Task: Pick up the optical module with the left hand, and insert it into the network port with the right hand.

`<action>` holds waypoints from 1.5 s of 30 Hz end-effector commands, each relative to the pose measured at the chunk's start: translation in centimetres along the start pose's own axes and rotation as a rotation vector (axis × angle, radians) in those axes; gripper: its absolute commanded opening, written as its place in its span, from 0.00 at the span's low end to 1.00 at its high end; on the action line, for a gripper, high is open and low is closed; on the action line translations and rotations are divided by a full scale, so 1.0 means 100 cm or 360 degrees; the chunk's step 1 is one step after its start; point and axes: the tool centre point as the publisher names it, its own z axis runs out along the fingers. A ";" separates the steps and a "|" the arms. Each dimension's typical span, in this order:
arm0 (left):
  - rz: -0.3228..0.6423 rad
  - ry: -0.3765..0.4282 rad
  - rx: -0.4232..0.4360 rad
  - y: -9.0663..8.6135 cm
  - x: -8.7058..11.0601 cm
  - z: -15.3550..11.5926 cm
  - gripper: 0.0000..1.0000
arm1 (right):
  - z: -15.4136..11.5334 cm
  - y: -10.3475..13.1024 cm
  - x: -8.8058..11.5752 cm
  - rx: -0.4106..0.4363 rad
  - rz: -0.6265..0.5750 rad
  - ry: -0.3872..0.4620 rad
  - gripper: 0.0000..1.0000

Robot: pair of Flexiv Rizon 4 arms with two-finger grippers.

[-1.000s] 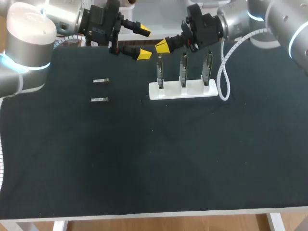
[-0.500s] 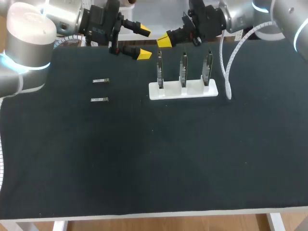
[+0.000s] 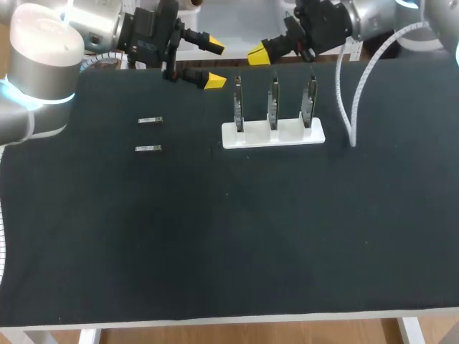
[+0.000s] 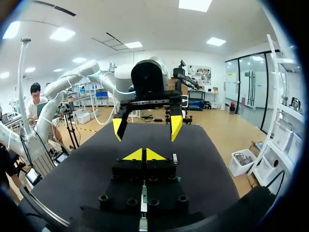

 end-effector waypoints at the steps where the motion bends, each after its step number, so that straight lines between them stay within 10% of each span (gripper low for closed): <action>1: 0.0001 0.0002 0.0005 0.002 0.000 0.000 1.00 | -0.010 0.015 0.000 0.0050 -0.0002 -0.0002 0.00; 26: 0.0001 0.0002 0.0005 0.002 0.000 0.000 1.00 | -0.061 0.059 0.008 0.0268 0.0017 0.0022 0.00; 28: 0.0001 0.0002 0.0005 0.002 0.000 0.000 1.00 | -0.061 0.059 0.008 0.0268 0.0017 0.0022 0.41; 29: 0.0001 0.0002 0.0005 0.002 0.000 0.000 1.00 | -0.061 0.059 0.008 0.0268 0.0017 0.0022 1.00; 45: 0.0001 0.0002 0.0005 0.002 0.000 0.000 1.00 | -0.061 0.059 0.008 0.0268 0.0017 0.0022 1.00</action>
